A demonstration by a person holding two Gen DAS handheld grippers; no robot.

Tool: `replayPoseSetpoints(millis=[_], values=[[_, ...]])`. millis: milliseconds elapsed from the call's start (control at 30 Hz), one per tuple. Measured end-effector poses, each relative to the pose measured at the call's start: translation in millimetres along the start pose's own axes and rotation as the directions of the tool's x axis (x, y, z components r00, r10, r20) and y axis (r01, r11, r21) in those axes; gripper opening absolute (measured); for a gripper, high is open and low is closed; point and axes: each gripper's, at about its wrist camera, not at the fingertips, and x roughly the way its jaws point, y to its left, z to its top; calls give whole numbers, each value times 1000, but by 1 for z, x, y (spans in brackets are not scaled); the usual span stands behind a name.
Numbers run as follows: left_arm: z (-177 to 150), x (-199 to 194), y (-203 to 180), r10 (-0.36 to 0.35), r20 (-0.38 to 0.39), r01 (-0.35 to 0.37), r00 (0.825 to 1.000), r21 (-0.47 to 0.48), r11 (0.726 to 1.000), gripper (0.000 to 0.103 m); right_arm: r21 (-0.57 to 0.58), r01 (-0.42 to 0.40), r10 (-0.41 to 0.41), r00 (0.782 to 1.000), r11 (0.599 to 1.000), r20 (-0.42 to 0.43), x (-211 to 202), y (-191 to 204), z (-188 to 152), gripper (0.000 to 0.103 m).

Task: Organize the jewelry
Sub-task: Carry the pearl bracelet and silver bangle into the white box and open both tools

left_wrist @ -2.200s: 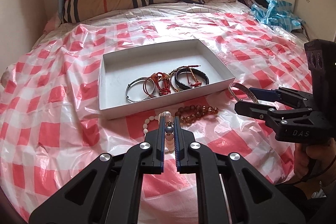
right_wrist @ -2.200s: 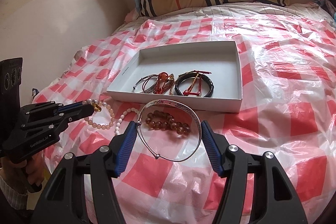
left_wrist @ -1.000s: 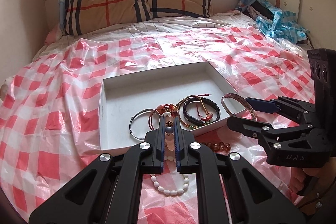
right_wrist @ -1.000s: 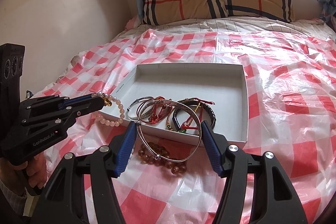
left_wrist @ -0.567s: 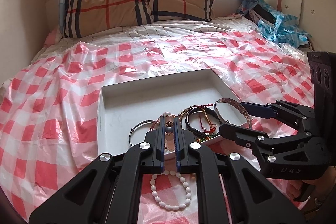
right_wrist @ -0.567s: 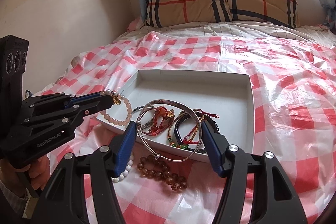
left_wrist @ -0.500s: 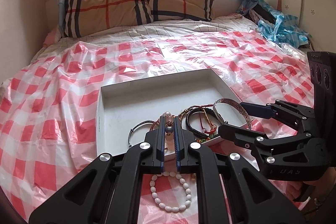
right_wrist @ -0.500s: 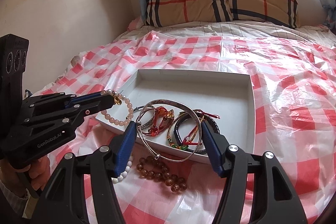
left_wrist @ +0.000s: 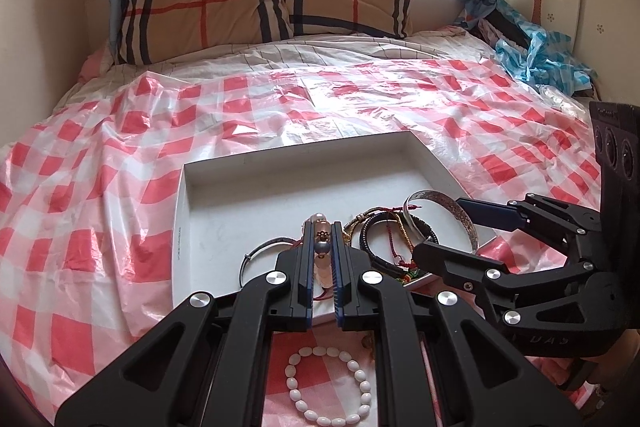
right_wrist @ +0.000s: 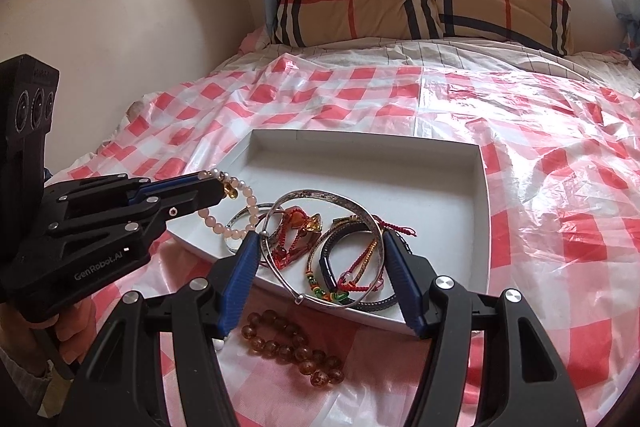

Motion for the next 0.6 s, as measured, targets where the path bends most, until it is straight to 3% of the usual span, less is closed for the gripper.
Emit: replayPoseSetpoints(millis=[600], values=[[-6,25,6,10,-28,-11,1000,-22,1000,8,-1,14,-14,1000,1000,-9,15,-4,-1,61]])
